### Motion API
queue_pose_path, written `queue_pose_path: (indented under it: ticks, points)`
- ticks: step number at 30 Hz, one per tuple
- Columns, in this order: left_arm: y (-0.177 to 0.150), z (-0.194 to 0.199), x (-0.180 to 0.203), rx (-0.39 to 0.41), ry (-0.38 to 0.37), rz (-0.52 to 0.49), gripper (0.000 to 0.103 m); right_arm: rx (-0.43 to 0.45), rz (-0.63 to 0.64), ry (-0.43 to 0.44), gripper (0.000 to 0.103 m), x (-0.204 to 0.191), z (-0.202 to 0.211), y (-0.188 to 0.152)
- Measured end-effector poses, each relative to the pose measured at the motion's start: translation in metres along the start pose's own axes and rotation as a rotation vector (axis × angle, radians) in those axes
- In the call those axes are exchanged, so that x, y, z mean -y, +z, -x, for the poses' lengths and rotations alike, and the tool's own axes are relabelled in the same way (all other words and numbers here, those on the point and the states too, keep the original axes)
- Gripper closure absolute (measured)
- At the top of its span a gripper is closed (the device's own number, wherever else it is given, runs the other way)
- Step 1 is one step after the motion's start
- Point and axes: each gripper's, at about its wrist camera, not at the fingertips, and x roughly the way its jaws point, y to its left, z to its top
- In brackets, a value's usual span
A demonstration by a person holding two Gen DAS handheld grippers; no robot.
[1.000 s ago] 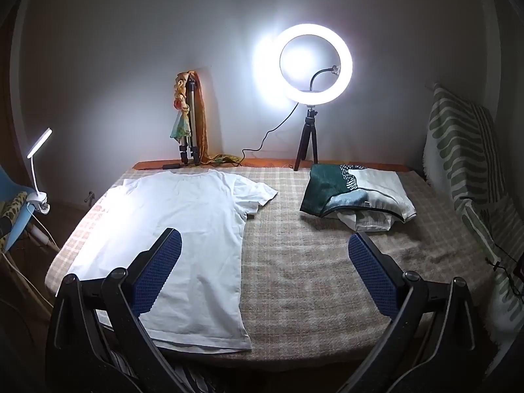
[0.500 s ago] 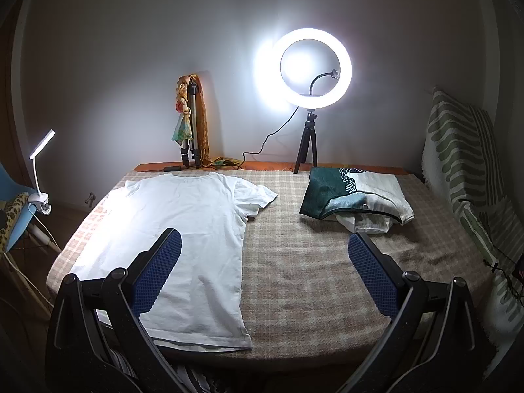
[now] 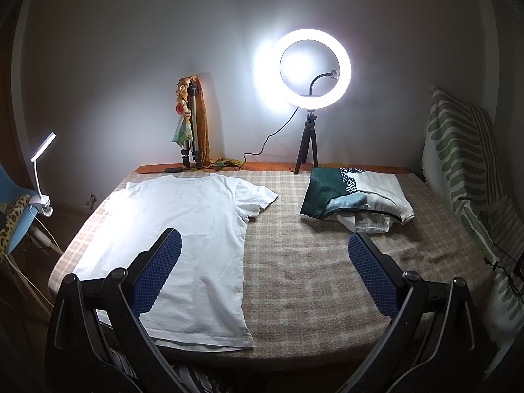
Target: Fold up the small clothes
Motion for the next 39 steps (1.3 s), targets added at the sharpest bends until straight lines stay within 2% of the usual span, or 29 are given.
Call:
queue_pose_path:
  ticks: [39]
  points:
    - [-0.0031,0.0017,0.0076,0.006,0.003,-0.011,0.001,-0.004,-0.002,0.018,0.0,-0.0061,-0.0072,-0.0016]
